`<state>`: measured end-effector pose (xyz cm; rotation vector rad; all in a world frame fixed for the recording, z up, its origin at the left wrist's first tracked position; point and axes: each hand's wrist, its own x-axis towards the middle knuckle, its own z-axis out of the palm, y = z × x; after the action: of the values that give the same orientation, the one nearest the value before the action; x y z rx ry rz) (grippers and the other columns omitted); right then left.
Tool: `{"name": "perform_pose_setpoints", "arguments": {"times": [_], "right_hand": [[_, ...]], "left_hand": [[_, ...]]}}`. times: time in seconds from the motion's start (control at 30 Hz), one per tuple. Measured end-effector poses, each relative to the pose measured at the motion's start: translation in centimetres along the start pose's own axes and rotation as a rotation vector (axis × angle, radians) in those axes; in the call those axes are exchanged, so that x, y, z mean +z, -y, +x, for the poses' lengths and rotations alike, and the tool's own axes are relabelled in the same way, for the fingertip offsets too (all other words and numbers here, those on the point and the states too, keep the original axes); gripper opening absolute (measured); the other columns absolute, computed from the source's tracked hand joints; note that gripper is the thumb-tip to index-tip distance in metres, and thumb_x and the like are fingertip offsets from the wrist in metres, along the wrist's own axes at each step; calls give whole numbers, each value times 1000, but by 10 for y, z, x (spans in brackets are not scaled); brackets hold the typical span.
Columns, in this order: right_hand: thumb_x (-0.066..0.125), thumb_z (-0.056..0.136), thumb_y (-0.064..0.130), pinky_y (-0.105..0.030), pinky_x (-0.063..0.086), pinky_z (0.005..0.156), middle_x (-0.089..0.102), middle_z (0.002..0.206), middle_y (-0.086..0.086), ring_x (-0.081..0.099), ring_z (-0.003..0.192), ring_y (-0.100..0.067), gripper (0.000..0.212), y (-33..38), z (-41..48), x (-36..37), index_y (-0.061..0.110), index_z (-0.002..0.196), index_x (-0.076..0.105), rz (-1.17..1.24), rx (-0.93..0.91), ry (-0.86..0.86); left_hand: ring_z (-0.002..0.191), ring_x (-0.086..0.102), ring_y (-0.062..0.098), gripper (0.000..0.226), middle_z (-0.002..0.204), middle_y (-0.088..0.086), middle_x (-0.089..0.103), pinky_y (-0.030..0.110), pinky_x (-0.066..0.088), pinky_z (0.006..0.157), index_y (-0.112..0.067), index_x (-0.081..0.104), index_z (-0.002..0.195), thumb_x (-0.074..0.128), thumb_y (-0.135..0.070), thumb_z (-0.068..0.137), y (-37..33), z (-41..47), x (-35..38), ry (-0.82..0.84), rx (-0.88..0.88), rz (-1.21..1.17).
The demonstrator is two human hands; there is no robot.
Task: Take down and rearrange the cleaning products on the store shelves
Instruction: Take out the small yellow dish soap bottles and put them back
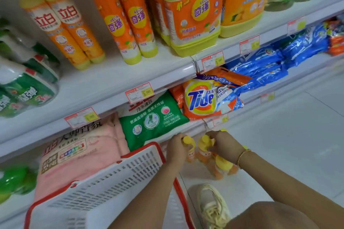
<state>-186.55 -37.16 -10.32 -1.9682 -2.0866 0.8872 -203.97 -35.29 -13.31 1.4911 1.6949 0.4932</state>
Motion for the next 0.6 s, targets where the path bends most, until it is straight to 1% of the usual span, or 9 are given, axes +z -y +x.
{"name": "perform_pose_setpoints", "arguments": {"times": [0.03,0.07,0.2,0.3,0.37,0.43,0.5,0.57,0.6], "right_hand": [[69,82,21,-26,42,86,62,121,-8,58,105,-23,49,0,2,5,15,127,53,15,5,-17],[69,82,22,-26,42,83,63,117,-9,59,103,-24,47,-1,2,9,16,125,53,31,15,-38],[66,84,26,-27,41,81,63,112,-9,58,101,-24,43,0,4,16,18,125,53,31,36,-119],[65,85,25,-27,40,79,63,111,-8,56,102,-25,38,1,4,17,18,121,54,2,43,-136],[65,85,24,-28,41,78,64,109,-8,57,100,-25,35,4,4,17,16,116,54,-13,36,-136],[64,85,25,-29,41,75,63,108,-8,58,98,-24,33,9,3,16,15,114,53,-53,20,-120],[63,86,25,-29,40,73,63,111,-6,58,99,-23,33,15,0,15,15,115,52,-108,-11,-98],[64,86,27,-28,41,77,63,113,-6,57,102,-23,34,24,-8,9,16,117,53,-105,-35,-116],[65,85,26,-29,42,79,64,114,-6,57,103,-23,36,30,-12,4,16,117,54,-55,-40,-143]], "left_hand": [[104,63,24,35,107,5,68,46,51,93,-20,65,107,72,-2,78,5,1,1,-11,5,-22],[105,63,23,36,107,5,68,46,51,94,-19,66,109,72,-2,78,7,0,2,-23,18,-21],[107,61,20,36,111,4,68,39,49,98,-12,66,115,73,-6,80,-4,-16,-10,-64,99,-5],[106,60,20,30,110,2,66,40,50,95,-14,65,112,72,-11,83,-14,-30,-32,-124,132,-90],[105,59,15,28,110,-2,64,39,51,93,-18,63,112,70,-15,85,-24,-43,-54,-158,201,-144],[105,56,8,27,111,-7,61,32,53,90,-22,59,113,67,-18,88,-39,-62,-80,-208,277,-205],[107,56,6,27,114,-8,59,23,54,81,-22,57,116,64,-21,91,-57,-83,-108,-241,317,-317],[105,58,7,23,112,-5,61,15,52,72,-20,58,114,62,-18,91,-73,-102,-137,-269,366,-446],[102,59,3,19,108,-6,62,13,50,71,-19,59,110,61,-16,91,-80,-110,-152,-295,412,-469]]}}
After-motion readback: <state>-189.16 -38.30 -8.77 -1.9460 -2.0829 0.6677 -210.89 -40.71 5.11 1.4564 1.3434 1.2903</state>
